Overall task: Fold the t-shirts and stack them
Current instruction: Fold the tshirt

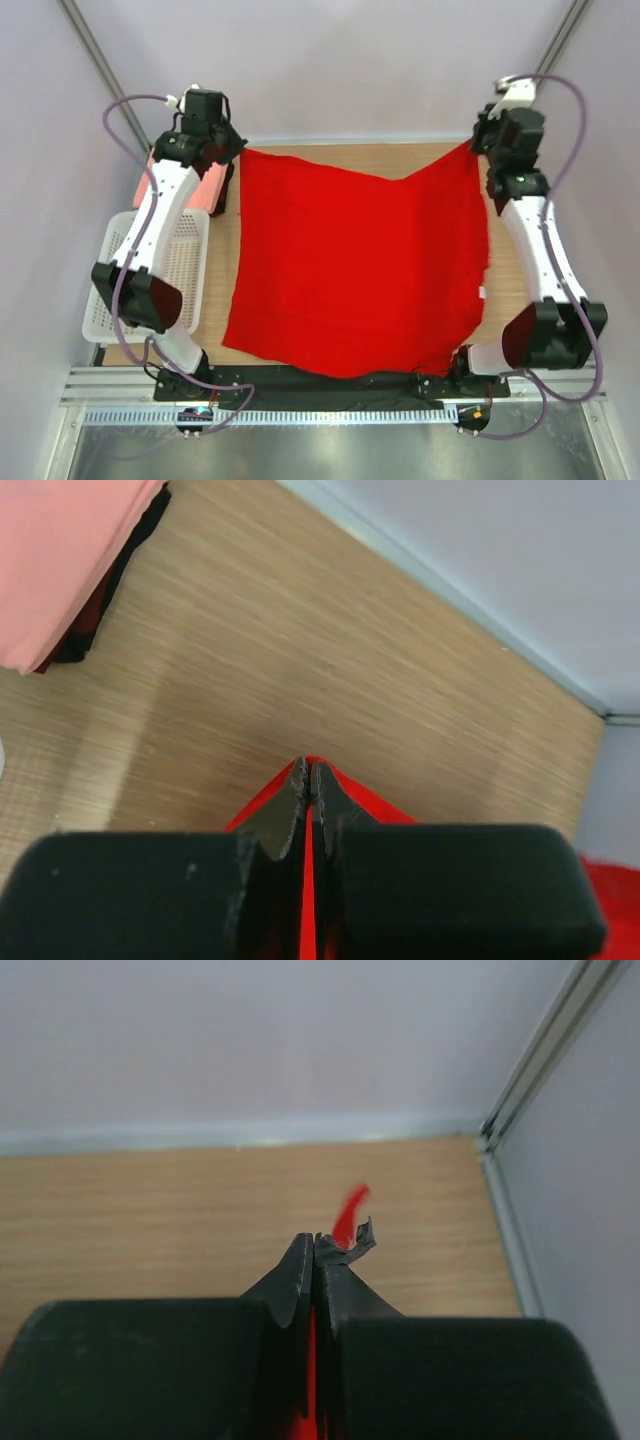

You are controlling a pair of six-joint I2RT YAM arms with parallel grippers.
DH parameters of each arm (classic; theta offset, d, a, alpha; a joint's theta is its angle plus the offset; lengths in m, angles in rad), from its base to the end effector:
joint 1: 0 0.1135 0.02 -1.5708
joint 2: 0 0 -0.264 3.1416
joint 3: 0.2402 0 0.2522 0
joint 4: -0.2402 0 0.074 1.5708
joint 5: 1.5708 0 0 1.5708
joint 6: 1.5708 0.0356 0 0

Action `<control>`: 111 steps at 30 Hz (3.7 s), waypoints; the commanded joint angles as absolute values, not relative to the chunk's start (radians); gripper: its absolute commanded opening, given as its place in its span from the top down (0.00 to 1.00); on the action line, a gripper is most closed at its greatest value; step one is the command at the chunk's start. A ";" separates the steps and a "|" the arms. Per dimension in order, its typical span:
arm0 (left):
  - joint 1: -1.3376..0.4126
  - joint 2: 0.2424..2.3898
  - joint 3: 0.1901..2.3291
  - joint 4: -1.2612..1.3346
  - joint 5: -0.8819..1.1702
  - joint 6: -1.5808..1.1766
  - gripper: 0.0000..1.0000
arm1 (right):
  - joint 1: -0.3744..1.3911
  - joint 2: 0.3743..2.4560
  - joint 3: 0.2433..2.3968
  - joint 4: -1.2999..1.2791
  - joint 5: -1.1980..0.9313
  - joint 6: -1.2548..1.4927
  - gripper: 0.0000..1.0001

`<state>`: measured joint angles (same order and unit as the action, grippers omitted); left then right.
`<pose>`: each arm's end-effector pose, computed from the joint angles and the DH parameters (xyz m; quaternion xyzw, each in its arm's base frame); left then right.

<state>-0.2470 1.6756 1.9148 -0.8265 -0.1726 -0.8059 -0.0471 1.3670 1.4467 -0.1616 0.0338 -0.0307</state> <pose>0.3527 -0.0826 0.4319 -0.2814 0.8329 -0.1707 0.4449 0.3148 -0.0160 0.4424 0.0175 0.7352 -0.0388 0.6765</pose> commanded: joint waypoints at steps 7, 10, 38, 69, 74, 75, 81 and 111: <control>-0.149 2.004 1.828 -0.376 -0.040 -0.769 1.00 | -0.046 1.681 1.250 0.362 -0.118 0.072 0.99; -0.124 2.144 1.900 -0.338 0.032 -0.753 1.00 | -0.046 1.813 1.302 0.405 -0.147 0.089 0.99; -0.043 2.358 2.129 -0.416 0.221 -0.623 1.00 | -0.044 1.800 1.267 0.111 -0.054 0.028 0.99; -0.048 2.207 1.962 -0.681 0.117 -0.480 1.00 | 0.000 1.537 1.009 -0.172 0.097 0.159 0.99; -0.051 2.207 1.960 -0.713 0.101 -0.474 1.00 | 0.000 1.514 0.996 -0.219 0.104 0.173 0.99; -0.049 2.212 1.963 -0.721 0.094 -0.471 1.00 | 0.000 1.505 0.994 -0.232 0.110 0.176 0.99; -0.055 2.230 1.960 -0.747 0.072 -0.468 1.00 | 0.000 1.519 0.968 -0.253 0.077 0.219 0.99; -0.107 2.209 1.925 -0.874 -0.172 -0.486 0.90 | 0.000 1.486 0.906 -0.389 0.084 0.325 0.77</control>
<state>-0.1093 2.2700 1.8702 -0.8181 -0.1146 -0.4725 -0.0017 1.5307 0.8749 -0.3355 0.0738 0.3199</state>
